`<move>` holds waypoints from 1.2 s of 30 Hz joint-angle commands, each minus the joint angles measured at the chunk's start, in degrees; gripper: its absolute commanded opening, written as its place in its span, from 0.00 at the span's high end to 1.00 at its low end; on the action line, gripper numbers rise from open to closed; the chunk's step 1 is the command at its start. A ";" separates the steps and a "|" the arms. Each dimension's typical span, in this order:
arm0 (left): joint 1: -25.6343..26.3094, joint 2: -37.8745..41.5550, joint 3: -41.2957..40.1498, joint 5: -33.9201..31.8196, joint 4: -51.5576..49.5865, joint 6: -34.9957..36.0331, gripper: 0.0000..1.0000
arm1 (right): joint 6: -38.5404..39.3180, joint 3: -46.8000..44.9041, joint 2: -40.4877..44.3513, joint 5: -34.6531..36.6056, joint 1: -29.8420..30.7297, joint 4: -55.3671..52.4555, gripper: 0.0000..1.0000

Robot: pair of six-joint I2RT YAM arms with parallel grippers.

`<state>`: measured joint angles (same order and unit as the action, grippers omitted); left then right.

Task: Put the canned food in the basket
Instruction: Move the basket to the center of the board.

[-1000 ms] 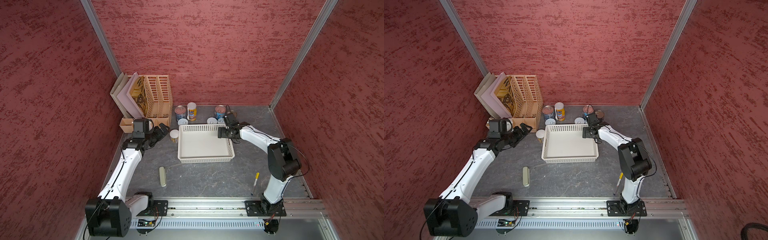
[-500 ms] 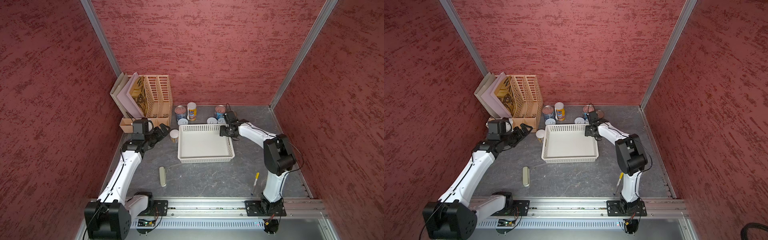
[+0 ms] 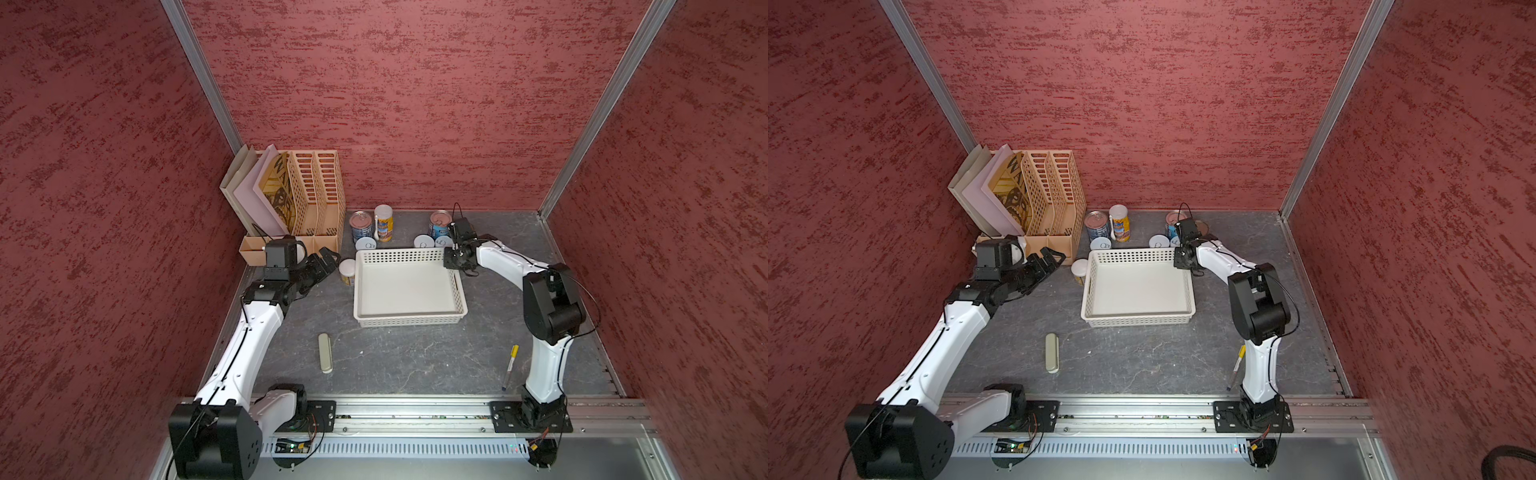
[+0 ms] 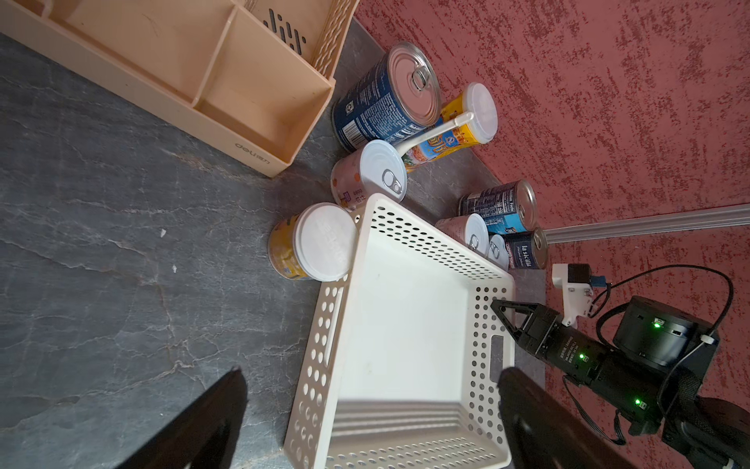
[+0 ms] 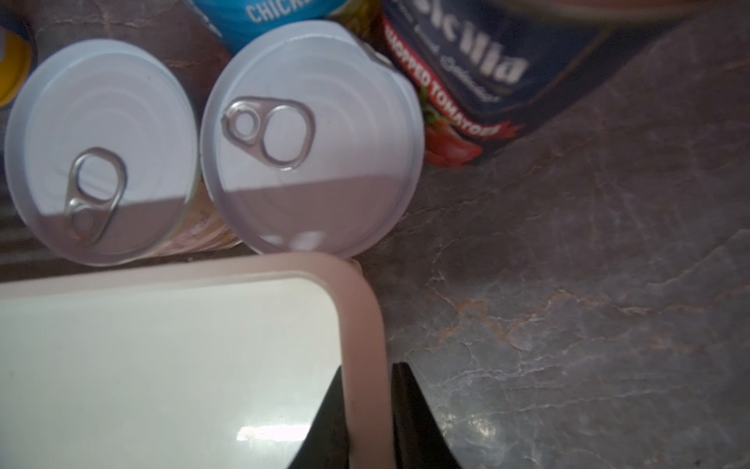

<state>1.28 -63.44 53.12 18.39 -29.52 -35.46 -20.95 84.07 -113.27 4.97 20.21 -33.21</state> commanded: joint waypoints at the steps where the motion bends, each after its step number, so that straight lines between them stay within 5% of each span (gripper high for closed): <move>1: -0.44 -0.05 -0.32 -1.47 0.31 1.18 0.00 | -1.28 1.51 -0.15 -0.48 0.01 -0.74 0.90; 13: -1.40 0.77 -0.13 -0.90 -0.33 1.24 0.00 | -2.83 -2.53 4.74 -2.62 0.02 -1.55 1.00; 36: -2.30 1.49 -0.47 -1.06 -0.76 0.96 0.00 | -4.93 -34.09 34.42 -14.93 0.54 4.44 1.00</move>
<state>-0.69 -62.59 53.12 17.67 -29.85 -35.11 -25.26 51.48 -81.84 -7.31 20.43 -31.05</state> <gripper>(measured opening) 0.996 0.129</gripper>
